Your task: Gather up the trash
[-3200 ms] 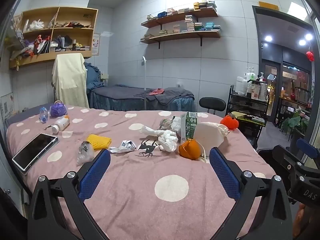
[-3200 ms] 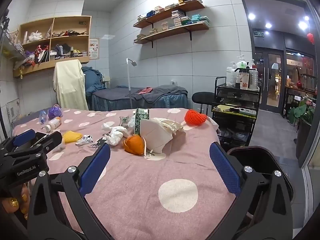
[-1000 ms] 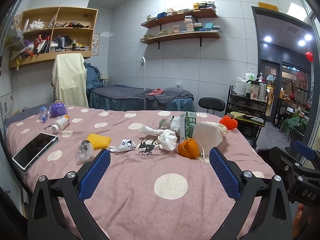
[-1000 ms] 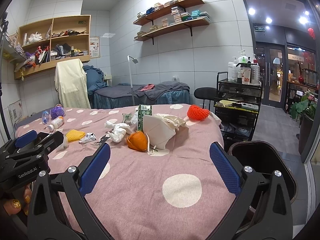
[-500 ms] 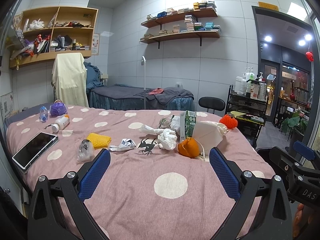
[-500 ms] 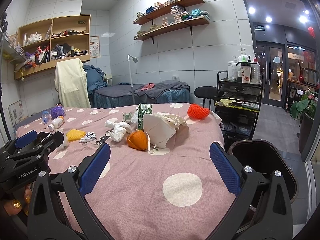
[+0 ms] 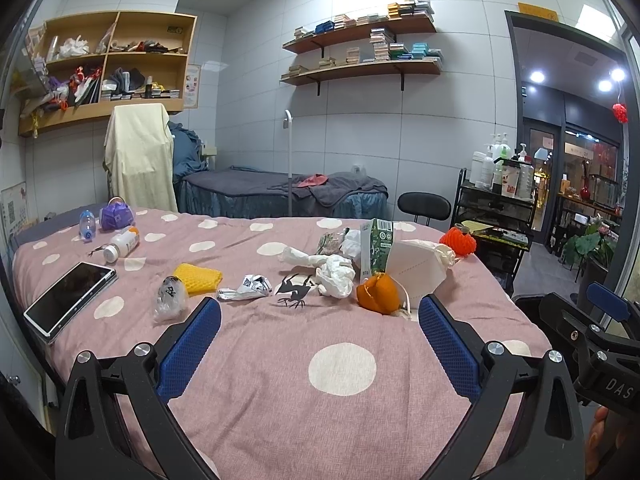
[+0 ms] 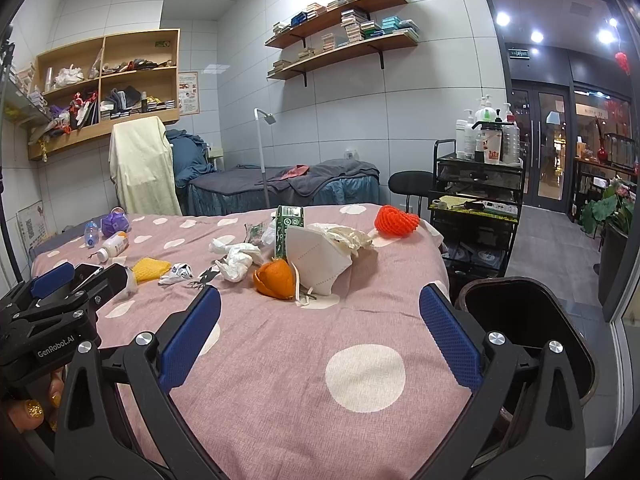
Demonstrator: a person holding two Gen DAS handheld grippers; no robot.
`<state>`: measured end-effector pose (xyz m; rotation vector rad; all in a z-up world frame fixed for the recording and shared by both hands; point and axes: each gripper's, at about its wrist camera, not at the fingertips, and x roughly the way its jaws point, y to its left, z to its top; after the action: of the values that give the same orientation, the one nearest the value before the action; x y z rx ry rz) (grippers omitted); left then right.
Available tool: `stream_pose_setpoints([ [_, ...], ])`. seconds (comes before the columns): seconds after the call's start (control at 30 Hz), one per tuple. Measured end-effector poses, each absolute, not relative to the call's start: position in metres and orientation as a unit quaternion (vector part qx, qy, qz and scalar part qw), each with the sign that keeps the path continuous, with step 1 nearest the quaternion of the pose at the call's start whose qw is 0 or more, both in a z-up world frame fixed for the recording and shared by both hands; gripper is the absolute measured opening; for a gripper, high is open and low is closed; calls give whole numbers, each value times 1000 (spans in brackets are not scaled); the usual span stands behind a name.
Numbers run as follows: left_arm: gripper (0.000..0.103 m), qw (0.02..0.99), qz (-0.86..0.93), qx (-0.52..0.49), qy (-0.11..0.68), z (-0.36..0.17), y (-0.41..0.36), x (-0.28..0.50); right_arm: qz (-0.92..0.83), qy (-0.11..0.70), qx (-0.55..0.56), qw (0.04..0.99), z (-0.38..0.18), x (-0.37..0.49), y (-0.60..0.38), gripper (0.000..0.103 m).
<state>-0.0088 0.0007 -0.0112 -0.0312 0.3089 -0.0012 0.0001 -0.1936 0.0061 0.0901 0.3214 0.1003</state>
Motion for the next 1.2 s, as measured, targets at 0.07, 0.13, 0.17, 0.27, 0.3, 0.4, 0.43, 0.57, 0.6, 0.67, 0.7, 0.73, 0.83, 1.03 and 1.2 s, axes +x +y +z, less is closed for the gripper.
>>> stream_pose_setpoints([
  [0.07,97,987,0,-16,158,-12,2,-7,51,164,46,984,5,2,-194,98],
  [0.13,97,986,0,-18,167,-14,3,-4,53,169,44,983,2,4,-193,98],
  [0.17,97,985,-1,-21,172,-16,5,-2,55,173,42,982,1,6,-192,98],
  [0.27,97,981,-4,-30,192,-23,11,4,74,197,41,977,-5,16,-187,98],
  [0.3,97,978,-4,-31,206,-27,15,8,84,209,40,973,-8,21,-184,98],
  [0.4,97,973,1,-36,229,-36,28,17,111,236,33,965,-15,34,-174,98],
  [0.43,97,971,4,-38,238,-39,36,20,119,244,30,962,-16,39,-170,98],
  [0.57,97,964,17,-38,261,-45,62,36,157,270,7,950,-20,61,-149,98],
  [0.6,97,963,20,-39,265,-45,70,40,167,274,1,947,-20,66,-144,98],
  [0.67,97,961,27,-44,273,-46,90,50,198,284,-14,938,-19,78,-127,98],
  [0.7,97,959,29,-48,278,-46,98,55,212,290,-19,933,-19,84,-120,98],
  [0.73,97,956,30,-57,287,-46,111,62,228,296,-21,927,-19,90,-112,98],
  [0.83,95,947,40,-89,305,-48,142,81,277,316,-24,907,-19,112,-88,98],
  [1.03,86,931,48,-109,346,-58,185,129,336,338,-67,877,-20,159,-33,98],
  [1.2,72,923,58,-103,366,-69,206,160,374,359,-97,850,-22,201,16,98],
])
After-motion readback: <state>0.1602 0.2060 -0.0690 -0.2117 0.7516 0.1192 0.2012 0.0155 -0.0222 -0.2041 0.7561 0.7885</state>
